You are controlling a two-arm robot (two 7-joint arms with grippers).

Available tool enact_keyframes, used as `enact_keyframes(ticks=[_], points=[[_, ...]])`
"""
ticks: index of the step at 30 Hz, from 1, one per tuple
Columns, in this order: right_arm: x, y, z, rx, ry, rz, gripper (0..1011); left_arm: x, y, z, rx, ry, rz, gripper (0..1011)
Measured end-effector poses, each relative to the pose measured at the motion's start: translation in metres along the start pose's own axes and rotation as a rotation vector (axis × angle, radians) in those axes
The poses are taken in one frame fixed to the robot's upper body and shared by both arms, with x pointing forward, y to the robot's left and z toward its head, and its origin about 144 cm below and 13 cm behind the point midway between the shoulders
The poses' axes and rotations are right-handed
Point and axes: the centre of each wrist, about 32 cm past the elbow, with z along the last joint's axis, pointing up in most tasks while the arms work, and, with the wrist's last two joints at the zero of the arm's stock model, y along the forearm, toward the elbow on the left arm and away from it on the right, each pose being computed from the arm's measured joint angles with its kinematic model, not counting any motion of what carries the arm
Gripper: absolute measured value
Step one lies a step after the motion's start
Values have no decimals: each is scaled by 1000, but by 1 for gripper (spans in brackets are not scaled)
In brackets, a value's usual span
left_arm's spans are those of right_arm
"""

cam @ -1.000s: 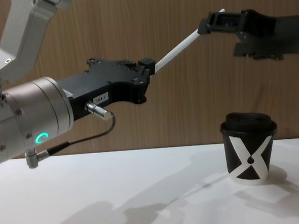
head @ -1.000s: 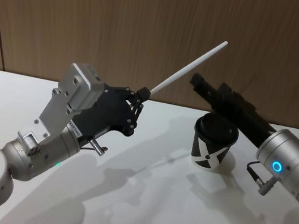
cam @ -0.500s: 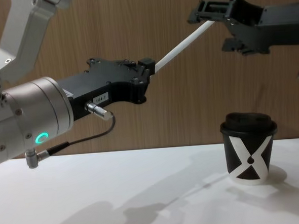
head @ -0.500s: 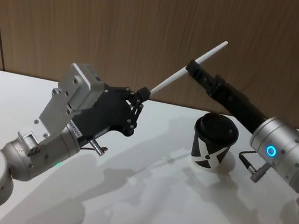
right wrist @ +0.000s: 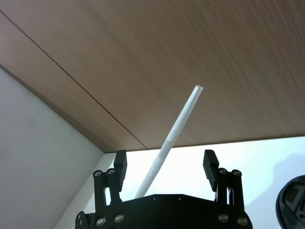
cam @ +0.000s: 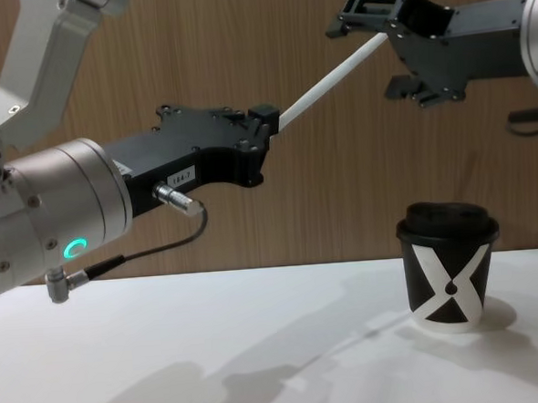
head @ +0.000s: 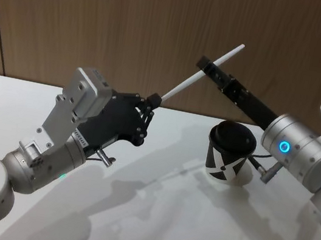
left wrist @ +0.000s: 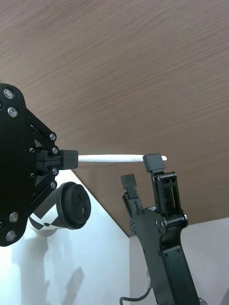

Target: Pick up the straw with one hand, pass it to the other hand, and insert it into the cup.

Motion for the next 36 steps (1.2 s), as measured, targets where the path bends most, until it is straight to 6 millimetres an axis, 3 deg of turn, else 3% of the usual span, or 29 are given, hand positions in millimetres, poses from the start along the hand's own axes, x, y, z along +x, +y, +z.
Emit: enact_keyframes(ticks=[20,36], points=[[-3,20,2,-30,111,-46,1001,0,0,0,0,0,0,0],[-5,16,8,-21,149,-48,1001,0,0,0,0,0,0,0]])
